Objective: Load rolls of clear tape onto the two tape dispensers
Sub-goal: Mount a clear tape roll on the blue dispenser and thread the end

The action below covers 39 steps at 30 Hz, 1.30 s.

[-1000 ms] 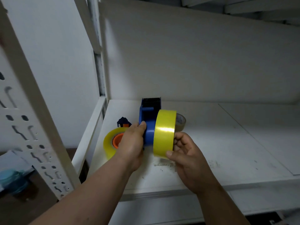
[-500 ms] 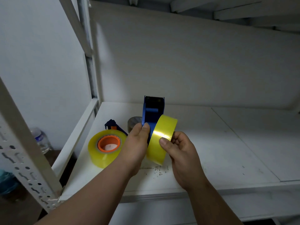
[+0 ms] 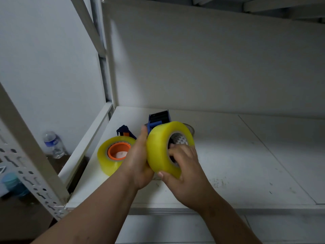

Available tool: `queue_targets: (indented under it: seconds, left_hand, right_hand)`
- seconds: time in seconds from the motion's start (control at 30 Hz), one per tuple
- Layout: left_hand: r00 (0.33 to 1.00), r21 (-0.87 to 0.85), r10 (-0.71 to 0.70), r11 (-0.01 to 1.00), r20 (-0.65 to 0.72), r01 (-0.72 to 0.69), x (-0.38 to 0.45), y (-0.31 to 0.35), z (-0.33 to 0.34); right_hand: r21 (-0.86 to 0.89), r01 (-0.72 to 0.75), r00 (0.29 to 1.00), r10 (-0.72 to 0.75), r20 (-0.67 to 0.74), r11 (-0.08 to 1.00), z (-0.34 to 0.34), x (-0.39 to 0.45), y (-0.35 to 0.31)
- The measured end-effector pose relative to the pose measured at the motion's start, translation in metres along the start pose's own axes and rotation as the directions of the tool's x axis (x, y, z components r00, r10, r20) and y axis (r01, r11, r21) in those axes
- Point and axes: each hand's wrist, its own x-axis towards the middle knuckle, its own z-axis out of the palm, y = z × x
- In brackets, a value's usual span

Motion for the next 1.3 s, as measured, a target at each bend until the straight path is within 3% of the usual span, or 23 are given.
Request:
queue_targets:
  seconds: [0.13, 0.3, 0.37, 0.43, 0.5, 0.53, 0.57, 0.6, 0.67, 0.7, 0.77, 0.83, 1.0, 1.1, 1.3]
  left_hand:
    - [0.998, -0.061, 0.038, 0.998, 0.047, -0.035, 0.006, -0.001, -0.005]
    - [0.991, -0.099, 0.084, 0.992, 0.101, -0.074, 0.001, -0.001, -0.005]
    - [0.991, -0.132, 0.063, 0.99, 0.117, -0.048, 0.001, -0.001, -0.008]
    - [0.99, -0.173, 0.072, 0.984, 0.123, -0.05, 0.0, -0.002, -0.012]
    - [0.985, -0.19, 0.09, 0.98, 0.146, -0.062, 0.001, -0.002, -0.019]
    - [0.982, -0.181, 0.095, 0.981, 0.165, -0.065, 0.002, -0.002, -0.023]
    - [0.977, -0.167, 0.095, 0.984, 0.191, -0.063, 0.001, -0.002, -0.025]
    - [0.973, -0.15, 0.09, 0.987, 0.214, -0.059, 0.001, -0.003, -0.027]
    - [0.966, -0.114, 0.056, 0.993, 0.252, -0.028, 0.001, -0.004, -0.03]
    - [0.963, -0.105, 0.041, 0.994, 0.266, -0.013, 0.0, -0.005, -0.03]
    - [0.958, -0.107, 0.03, 0.994, 0.286, 0.001, -0.001, -0.005, -0.032]
    - [0.953, -0.12, 0.023, 0.993, 0.301, 0.014, -0.003, -0.003, -0.034]
    - [0.952, -0.123, 0.032, 0.992, 0.305, 0.006, -0.003, 0.002, -0.036]
    - [0.945, -0.095, 0.023, 0.995, 0.328, 0.009, -0.003, 0.005, -0.036]
    - [0.944, -0.087, 0.017, 0.996, 0.33, 0.013, -0.002, 0.008, -0.032]
  right_hand:
    - [-0.193, 0.026, 0.999, -0.033, -0.031, 0.981, 0.002, -0.002, 0.003]
    - [-0.269, 0.054, 0.998, -0.047, 0.032, 0.962, 0.0, 0.002, 0.001]
    - [-0.175, 0.024, 0.999, -0.028, -0.021, 0.984, -0.005, 0.001, -0.002]
    - [0.012, -0.051, 0.969, 0.052, -0.24, 0.999, -0.012, 0.003, -0.006]
    - [0.326, -0.201, 0.834, 0.336, -0.438, 0.924, -0.019, 0.012, 0.0]
    - [0.509, -0.3, 0.754, 0.527, -0.391, 0.807, -0.021, 0.019, 0.011]
    - [0.647, -0.41, 0.701, 0.676, -0.227, 0.643, -0.021, 0.026, 0.022]
    - [0.727, -0.499, 0.68, 0.733, -0.009, 0.471, -0.021, 0.03, 0.031]
    - [0.788, -0.59, 0.682, 0.632, 0.368, 0.178, -0.014, 0.03, 0.046]
    - [0.8, -0.597, 0.691, 0.547, 0.473, 0.063, -0.009, 0.028, 0.048]
    - [0.826, -0.56, 0.721, 0.455, 0.522, -0.062, -0.003, 0.024, 0.047]
    - [0.86, -0.505, 0.759, 0.436, 0.484, -0.077, -0.001, 0.021, 0.047]
    - [0.866, -0.496, 0.789, 0.449, 0.418, 0.064, -0.001, 0.025, 0.048]
    - [0.873, -0.479, 0.803, 0.448, 0.394, 0.093, 0.0, 0.026, 0.049]
    - [0.915, -0.401, 0.806, 0.456, 0.378, -0.049, 0.009, 0.027, 0.045]
